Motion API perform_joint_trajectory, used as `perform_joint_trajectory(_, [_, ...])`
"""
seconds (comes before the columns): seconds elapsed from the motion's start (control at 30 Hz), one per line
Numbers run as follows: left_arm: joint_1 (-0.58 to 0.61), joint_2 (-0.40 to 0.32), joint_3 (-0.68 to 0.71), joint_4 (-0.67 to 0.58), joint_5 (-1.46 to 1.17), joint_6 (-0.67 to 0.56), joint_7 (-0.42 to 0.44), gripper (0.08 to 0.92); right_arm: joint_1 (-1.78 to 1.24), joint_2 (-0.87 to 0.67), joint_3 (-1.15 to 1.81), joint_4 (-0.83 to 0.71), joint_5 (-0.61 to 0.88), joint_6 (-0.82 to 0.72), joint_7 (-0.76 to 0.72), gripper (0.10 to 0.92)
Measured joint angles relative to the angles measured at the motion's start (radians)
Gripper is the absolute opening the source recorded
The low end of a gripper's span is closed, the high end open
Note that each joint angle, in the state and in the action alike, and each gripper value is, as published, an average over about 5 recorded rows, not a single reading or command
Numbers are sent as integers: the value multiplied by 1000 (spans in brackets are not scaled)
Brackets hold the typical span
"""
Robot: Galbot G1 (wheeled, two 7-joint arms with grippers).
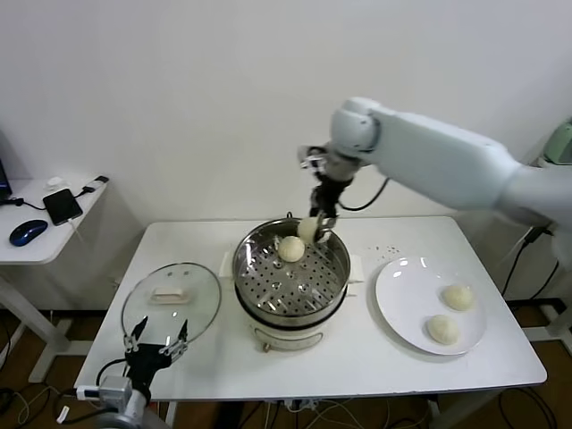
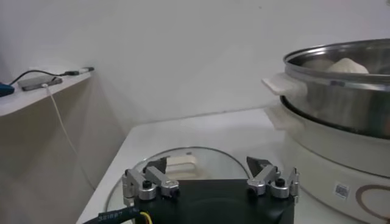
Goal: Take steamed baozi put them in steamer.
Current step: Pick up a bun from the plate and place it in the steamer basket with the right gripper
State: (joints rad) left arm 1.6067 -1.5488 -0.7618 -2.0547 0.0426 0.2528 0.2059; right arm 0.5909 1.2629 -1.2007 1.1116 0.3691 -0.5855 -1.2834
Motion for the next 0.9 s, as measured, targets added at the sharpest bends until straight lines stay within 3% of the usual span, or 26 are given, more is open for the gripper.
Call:
perform_joint_trajectory(0.43, [-3, -2, -1, -11, -17, 2, -1, 823, -96, 192, -28, -105, -11, -69, 59, 544])
perform_joint_trajectory(0.73, [-6, -2, -1, -7, -23, 5, 0, 823, -141, 238, -43, -132, -36, -88, 74, 554])
perform_joint_trajectory(0.9, [-9, -3, 1, -5, -23, 5, -1, 823, -152, 242, -41, -131, -44, -94, 92, 647])
